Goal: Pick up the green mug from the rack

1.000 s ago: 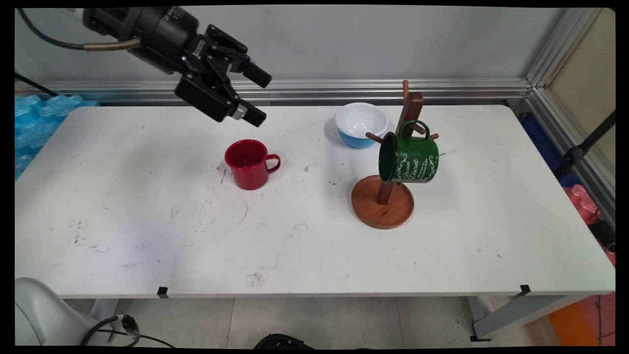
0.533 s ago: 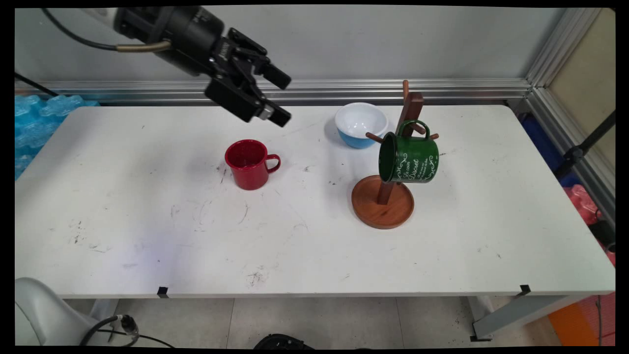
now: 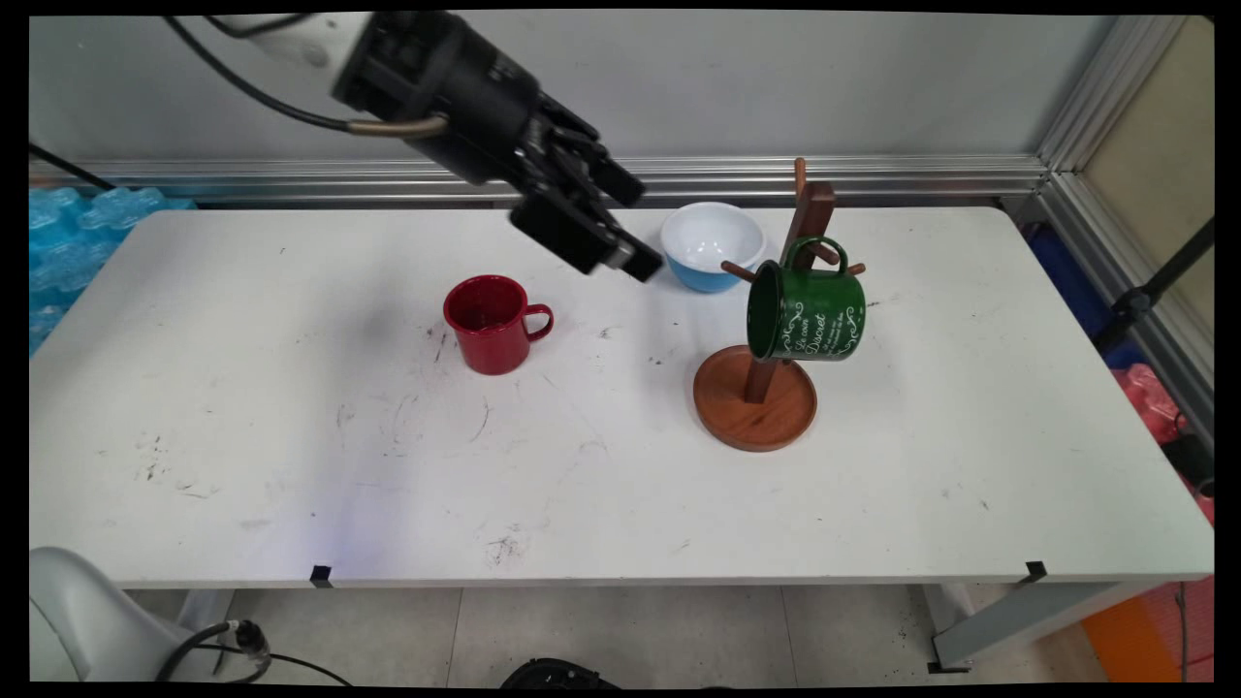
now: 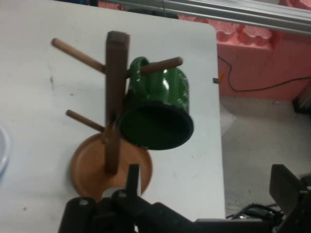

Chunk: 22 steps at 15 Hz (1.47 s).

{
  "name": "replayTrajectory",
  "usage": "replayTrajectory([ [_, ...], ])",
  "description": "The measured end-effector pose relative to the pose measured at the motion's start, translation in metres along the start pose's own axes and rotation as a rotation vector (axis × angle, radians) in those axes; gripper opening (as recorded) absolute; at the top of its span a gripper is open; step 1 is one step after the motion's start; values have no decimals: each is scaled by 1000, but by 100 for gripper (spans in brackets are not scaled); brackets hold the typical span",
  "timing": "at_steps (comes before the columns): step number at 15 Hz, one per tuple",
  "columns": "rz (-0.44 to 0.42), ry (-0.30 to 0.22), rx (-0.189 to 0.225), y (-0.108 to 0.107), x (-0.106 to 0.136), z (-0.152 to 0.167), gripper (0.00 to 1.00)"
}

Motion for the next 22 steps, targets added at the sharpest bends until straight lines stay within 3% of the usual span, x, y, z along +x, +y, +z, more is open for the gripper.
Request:
replayTrajectory([
  [10, -126, -17, -10, 16, 12, 60, 100],
  [22, -263, 34, -20, 13, 3, 106, 100],
])
